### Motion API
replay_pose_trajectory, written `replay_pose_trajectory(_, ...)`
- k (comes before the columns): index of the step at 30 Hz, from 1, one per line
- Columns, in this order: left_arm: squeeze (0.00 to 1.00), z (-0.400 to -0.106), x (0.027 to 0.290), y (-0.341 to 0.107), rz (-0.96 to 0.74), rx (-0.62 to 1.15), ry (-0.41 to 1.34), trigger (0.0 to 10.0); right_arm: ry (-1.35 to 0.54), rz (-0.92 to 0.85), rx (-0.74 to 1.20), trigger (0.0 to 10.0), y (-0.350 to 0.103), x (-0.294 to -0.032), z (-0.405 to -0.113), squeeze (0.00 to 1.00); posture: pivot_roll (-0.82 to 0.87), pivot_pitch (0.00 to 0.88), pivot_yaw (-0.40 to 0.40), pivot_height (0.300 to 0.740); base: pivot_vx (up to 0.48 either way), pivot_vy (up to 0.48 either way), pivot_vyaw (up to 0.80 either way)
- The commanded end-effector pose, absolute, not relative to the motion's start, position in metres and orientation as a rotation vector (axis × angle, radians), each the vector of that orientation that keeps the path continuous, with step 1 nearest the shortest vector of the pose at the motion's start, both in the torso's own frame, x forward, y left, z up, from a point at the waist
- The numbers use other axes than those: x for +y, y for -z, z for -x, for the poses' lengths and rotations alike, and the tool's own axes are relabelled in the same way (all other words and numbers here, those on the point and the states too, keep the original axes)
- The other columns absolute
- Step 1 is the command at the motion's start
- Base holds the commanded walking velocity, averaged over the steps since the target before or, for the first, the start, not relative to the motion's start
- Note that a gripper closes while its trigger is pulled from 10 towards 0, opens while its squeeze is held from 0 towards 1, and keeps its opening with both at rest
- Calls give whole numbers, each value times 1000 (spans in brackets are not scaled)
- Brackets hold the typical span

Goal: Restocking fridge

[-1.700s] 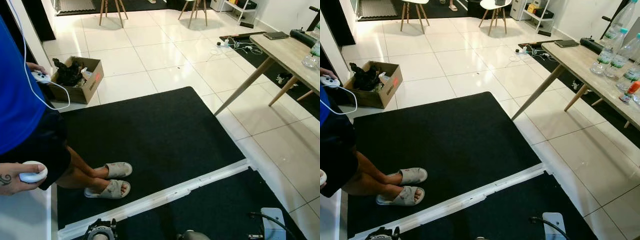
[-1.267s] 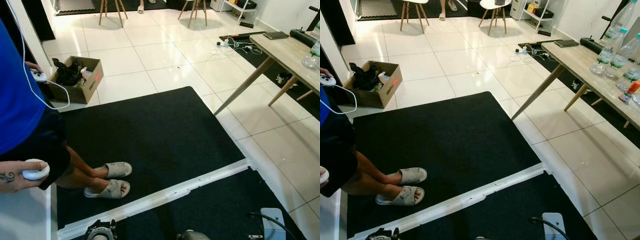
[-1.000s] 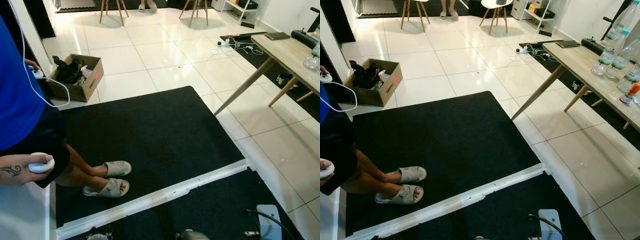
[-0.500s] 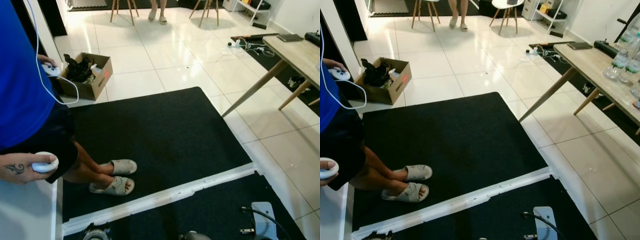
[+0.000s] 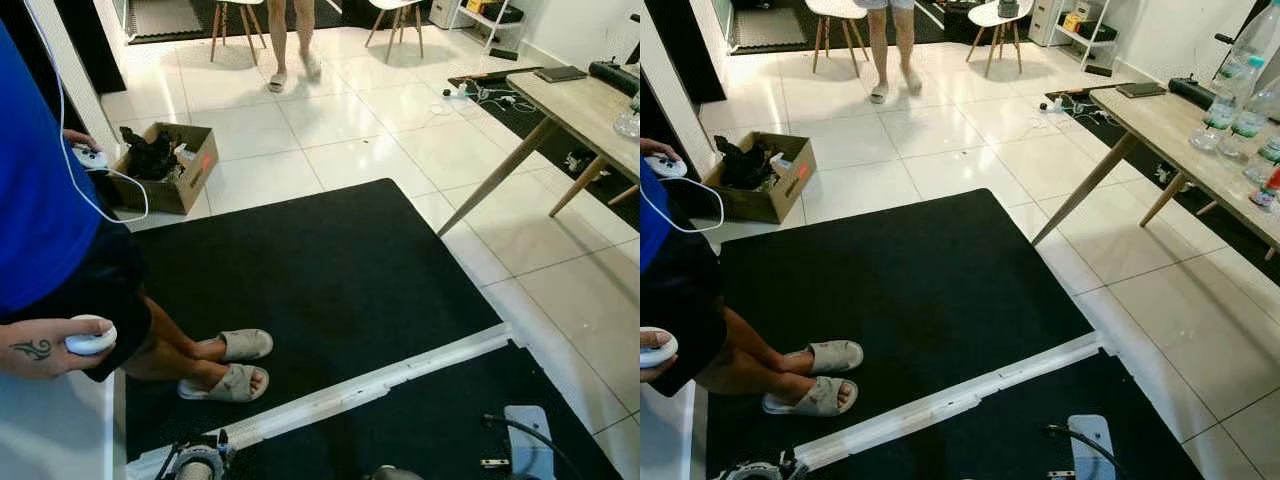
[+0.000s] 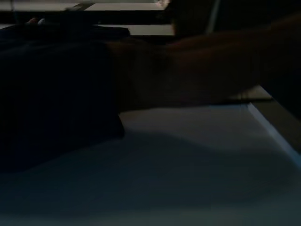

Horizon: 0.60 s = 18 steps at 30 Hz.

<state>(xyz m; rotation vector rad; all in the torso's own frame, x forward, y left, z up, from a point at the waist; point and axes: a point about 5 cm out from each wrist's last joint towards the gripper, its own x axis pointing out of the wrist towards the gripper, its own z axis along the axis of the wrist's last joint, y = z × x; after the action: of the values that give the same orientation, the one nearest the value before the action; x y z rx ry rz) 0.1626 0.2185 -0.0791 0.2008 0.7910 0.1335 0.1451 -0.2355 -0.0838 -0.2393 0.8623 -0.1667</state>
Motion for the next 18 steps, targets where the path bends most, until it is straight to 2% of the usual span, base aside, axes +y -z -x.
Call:
replay_pose_trajectory(1, 0, -154, 223, 82, -208, 823, -147, 10000, 172, 242, 872, 10000, 85, -237, -143, 4, -28, 53, -62, 740, 0, 0, 0)
replay_pose_trajectory(18, 0, -155, 225, 82, -177, 820, -171, 10000, 165, 236, 879, 10000, 86, -235, -139, 4, -25, 64, -62, 740, 0, 0, 0)
